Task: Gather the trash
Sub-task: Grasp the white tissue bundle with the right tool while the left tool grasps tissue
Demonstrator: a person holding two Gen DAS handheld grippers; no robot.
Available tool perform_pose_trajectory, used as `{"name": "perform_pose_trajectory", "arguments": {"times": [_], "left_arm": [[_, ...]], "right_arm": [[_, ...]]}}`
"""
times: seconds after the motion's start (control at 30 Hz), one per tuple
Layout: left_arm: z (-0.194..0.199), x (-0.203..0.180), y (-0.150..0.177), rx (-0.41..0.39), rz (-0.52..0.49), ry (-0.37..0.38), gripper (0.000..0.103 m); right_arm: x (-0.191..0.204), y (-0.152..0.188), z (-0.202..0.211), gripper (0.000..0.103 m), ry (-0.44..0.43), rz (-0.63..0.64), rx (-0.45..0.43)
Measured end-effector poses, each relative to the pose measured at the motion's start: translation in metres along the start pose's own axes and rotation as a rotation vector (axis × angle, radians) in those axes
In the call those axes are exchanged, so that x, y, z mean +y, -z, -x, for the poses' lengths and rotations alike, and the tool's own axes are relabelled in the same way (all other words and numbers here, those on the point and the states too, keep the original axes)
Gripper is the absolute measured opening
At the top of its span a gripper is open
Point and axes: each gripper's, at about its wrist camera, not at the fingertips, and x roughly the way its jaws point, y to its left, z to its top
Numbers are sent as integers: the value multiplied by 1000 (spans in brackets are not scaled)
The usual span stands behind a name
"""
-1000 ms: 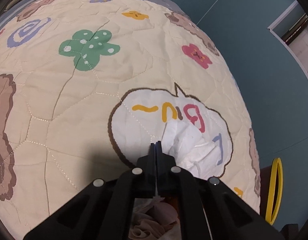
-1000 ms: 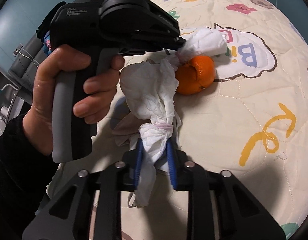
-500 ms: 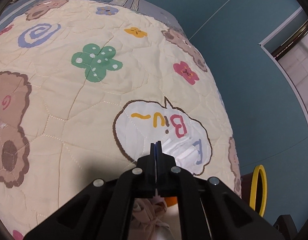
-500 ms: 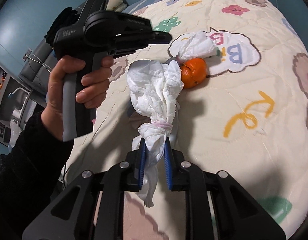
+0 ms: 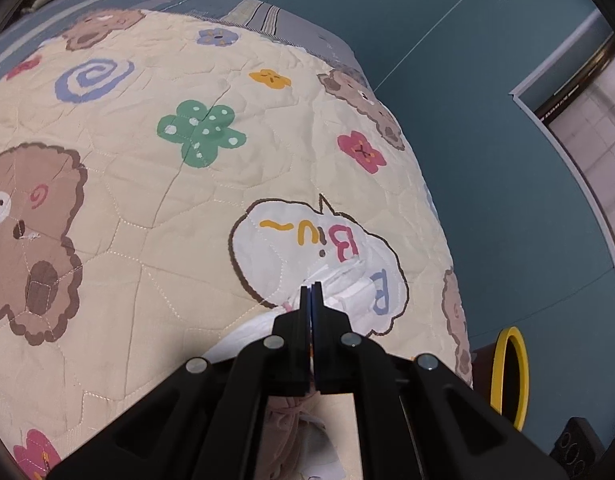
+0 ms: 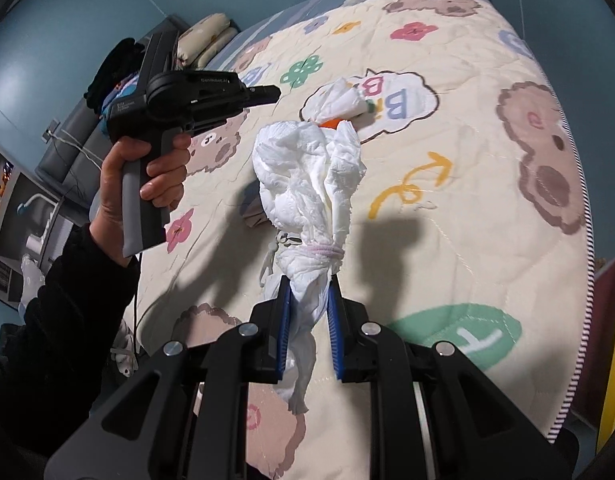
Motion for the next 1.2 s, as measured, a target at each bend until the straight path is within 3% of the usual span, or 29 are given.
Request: {"name": "perform_pose_trajectory", "arguments": {"times": [0.03,0.1,0.17,0.27,0.57,0.7,0.83,0.97,1.2], "left_arm": [[-2,-1,-1,1,6,-7,2],[-9,-2,-6,7,20,-20,26],[-15,-4,-10,-8,23,-50,41],[-29,-13,-13,14,6,-46,46],[-81,-45,0,103,-158,-166,53],[-94,-52,3,121,-207,-226,50],[-104,-58,10,125,-285,-316,31],[-97,-61,8,100,-302,-320,8],[-41,-60,-6,5,-263,-229,6]], "right_arm": [[3,2,0,17,-3,-5,-5],[0,2,1,17,-11,-14,-14],[-1,2,2,17,-21,-19,-17],[-4,4,4,17,-36,-23,-14],[-20,4,1,17,-62,-45,0],[-23,3,-3,17,-72,-59,10],[-23,3,-5,17,-82,-61,12],[-23,2,-4,17,-86,-62,10],[-22,4,11,17,-99,-56,-21]]}}
